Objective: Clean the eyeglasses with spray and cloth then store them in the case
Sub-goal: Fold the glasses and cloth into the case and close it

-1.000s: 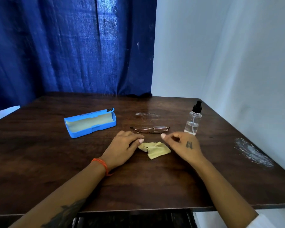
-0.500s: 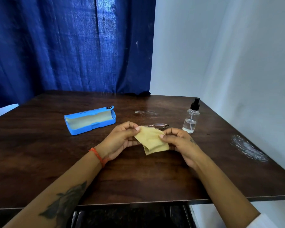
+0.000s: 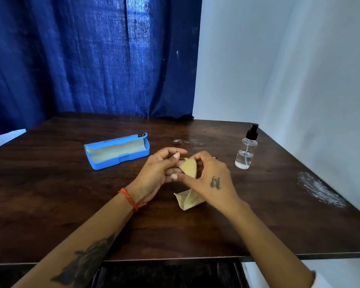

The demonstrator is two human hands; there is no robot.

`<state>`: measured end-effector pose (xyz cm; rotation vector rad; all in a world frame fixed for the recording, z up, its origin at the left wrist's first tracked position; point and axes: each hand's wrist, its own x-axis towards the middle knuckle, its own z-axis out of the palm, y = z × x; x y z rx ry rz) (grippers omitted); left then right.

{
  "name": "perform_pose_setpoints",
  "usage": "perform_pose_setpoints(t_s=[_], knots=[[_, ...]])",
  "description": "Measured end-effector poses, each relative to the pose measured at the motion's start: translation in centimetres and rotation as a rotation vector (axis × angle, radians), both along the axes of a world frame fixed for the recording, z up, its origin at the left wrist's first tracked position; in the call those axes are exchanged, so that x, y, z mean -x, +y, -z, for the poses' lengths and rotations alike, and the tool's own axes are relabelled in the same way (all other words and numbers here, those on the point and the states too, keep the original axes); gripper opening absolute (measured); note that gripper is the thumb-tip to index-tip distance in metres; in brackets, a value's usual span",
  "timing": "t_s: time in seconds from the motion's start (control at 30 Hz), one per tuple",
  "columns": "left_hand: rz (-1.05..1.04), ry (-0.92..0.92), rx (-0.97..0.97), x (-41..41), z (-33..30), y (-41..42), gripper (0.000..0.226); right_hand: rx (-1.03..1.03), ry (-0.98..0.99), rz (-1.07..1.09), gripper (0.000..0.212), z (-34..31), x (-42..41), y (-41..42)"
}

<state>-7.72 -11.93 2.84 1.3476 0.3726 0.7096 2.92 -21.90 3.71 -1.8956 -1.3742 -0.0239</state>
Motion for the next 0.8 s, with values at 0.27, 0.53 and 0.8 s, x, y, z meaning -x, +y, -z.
perform_pose_setpoints(t_s=[0.27,0.53,0.8], knots=[[-0.094,0.019,-0.280,0.0,0.2,0.0,0.047,-0.162,0.395,-0.113,0.026,-2.5,-0.6,-0.3],[0.276,0.226,-0.046,0.8,-0.1,-0.7,0.036,-0.200,0.883,-0.156,0.024,-5.1,-2.4,-1.7],[0.212,0.597,-0.236,4.9,-1.2,1.3,0.015,0.256,0.894,-0.106,0.014,-2.9,-5.3,-3.7]])
